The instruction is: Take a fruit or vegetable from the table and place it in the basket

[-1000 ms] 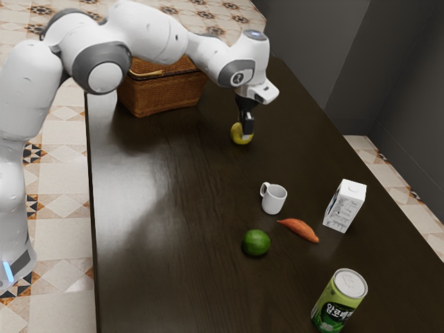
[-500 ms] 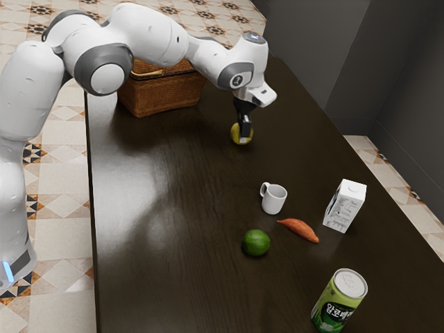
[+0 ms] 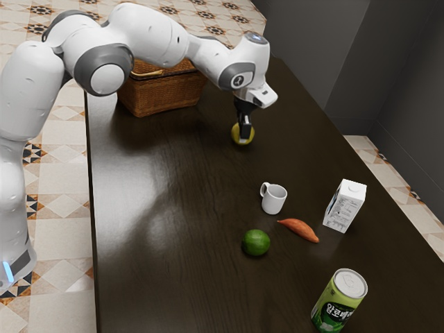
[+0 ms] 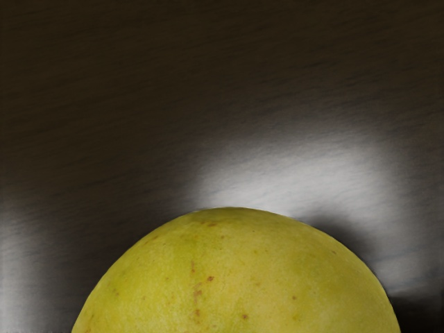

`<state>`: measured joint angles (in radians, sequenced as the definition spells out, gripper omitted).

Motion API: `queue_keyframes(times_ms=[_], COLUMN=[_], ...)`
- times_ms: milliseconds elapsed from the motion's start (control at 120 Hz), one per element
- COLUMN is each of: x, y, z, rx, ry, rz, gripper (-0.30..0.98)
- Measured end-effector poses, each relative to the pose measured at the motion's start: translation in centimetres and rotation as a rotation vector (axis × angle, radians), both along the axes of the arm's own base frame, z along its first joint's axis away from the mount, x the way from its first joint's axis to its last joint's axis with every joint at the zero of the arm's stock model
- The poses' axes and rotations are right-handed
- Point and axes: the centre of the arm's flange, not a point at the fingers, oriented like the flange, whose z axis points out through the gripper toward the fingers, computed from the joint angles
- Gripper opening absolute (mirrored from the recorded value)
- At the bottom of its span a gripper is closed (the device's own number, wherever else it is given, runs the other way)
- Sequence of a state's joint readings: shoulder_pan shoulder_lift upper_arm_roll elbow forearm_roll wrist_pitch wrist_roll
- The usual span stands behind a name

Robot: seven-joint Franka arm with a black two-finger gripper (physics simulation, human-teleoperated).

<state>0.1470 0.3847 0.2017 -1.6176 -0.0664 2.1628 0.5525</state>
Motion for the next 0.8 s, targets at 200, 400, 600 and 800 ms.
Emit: queue_keyframes(times_ms=[200,400,600,800], x=[0.6,-2.2,-9.7,-17.1], y=[-1.1,-2.5,2.3,7.7], z=[7.3,17.2,24.2,28.2], rx=[0.010,0.036,0.043,0.052], ry=[-0.033,-0.039,-0.020,0.003], rz=[-0.019,-0.040,0.061,0.189], gripper=[0.36,0.37,0.37,0.38])
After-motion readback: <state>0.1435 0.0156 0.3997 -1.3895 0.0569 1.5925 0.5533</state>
